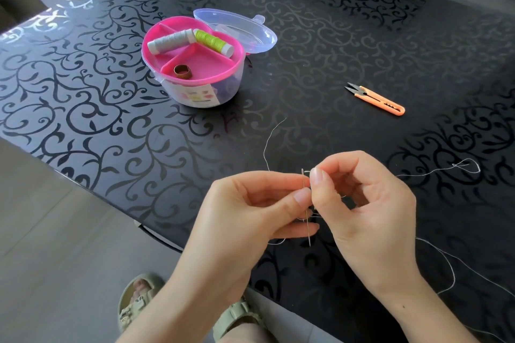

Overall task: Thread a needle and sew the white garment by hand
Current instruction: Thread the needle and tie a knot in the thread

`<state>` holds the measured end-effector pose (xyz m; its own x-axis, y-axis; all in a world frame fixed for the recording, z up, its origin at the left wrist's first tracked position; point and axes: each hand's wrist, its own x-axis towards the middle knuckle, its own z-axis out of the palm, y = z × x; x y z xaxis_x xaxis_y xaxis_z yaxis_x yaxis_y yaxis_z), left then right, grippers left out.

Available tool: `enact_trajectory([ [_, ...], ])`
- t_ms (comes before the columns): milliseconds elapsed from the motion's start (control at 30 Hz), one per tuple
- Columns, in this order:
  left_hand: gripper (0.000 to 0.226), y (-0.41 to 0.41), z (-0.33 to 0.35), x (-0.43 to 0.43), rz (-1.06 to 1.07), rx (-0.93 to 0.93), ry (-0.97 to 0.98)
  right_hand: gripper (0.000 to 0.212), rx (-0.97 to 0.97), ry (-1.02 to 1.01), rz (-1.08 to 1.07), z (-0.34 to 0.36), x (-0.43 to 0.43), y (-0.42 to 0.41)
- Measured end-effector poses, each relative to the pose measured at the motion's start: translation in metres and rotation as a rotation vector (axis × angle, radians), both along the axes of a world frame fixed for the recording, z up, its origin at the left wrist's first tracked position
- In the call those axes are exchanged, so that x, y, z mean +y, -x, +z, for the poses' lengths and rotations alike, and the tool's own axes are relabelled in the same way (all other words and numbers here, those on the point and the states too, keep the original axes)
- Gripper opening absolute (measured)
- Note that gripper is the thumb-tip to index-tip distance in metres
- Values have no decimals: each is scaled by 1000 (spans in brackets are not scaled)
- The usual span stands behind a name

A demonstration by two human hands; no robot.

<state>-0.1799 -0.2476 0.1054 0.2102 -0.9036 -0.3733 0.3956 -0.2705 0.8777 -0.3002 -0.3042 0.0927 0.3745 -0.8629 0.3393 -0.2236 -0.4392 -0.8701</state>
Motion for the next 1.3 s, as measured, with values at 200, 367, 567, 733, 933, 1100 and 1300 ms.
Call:
enact_trajectory([
  [200,12,3,0,0,4,21,8,18,8,62,-26,-1,0,1],
  [367,13,4,-2,0,11,12,21,16,10,79,-27,-2,-1,1],
  [567,12,3,-2,0,17,-2,36,14,26,101,-18,-3,-1,1],
  [733,9,2,-2,1,25,-14,49,15,27,101,-9,-3,-1,2],
  [933,8,2,-2,1,20,-18,58,12,29,96,-2,-4,-1,2],
  [1100,10,2,-3,2,20,-34,62,11,38,103,-2,-4,-1,2],
  [1300,11,2,-3,2,15,-72,74,9,53,100,-10,-6,-2,2],
])
